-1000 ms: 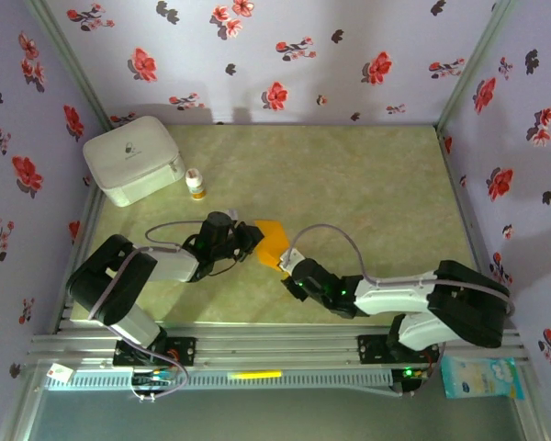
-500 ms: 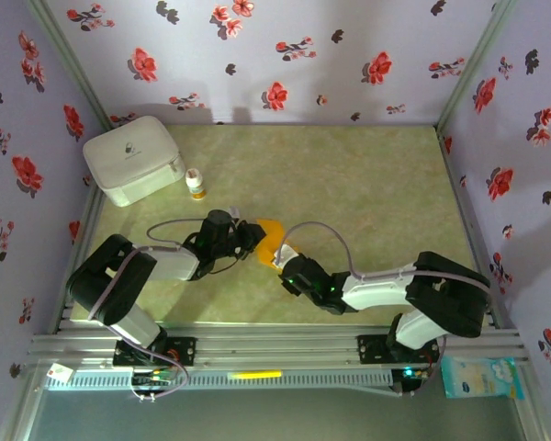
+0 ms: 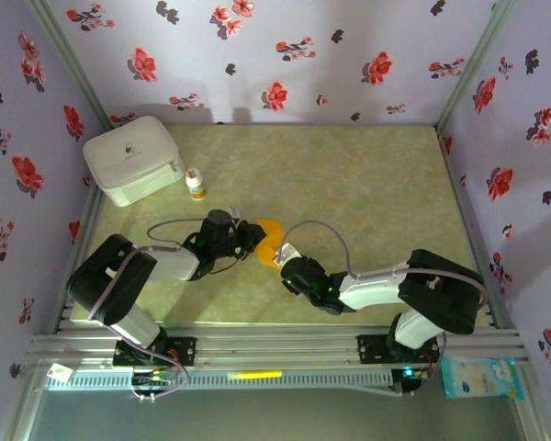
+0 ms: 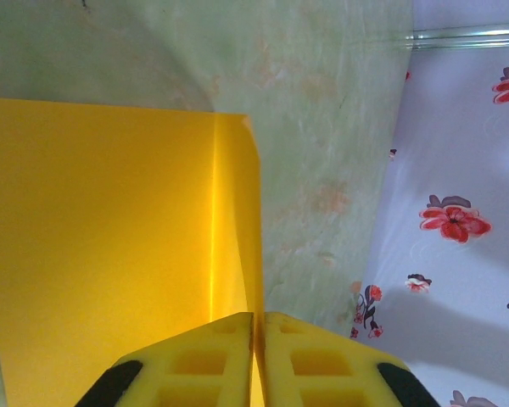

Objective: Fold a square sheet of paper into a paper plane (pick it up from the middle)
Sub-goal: Fourth fold the wing at the center of the table.

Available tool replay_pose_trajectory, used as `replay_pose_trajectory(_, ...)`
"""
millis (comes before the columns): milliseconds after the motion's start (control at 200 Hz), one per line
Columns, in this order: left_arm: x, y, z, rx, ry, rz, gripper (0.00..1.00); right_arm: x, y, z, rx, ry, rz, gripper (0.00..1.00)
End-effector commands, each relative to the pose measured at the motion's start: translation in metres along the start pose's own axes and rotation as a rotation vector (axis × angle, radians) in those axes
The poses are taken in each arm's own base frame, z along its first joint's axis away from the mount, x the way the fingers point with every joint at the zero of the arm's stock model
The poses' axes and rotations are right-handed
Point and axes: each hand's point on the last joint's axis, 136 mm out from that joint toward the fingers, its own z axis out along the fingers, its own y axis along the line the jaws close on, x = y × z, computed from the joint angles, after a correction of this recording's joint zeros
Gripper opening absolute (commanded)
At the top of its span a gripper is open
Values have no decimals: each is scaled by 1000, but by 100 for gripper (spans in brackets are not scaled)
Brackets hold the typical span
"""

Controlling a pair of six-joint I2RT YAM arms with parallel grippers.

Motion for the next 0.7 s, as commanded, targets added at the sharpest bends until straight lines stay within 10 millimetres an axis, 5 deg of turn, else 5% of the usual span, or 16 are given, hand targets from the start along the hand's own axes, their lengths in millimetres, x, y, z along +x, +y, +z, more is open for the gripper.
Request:
replay_pose_trajectory(0,-1,-22,-1,59,-2,38,11,-6,-1,0,16,-22,38,23)
replay_pose_trajectory(690,-2,-21,-2,51,-1,42,0,-2,-1,5,29,-9,35,21)
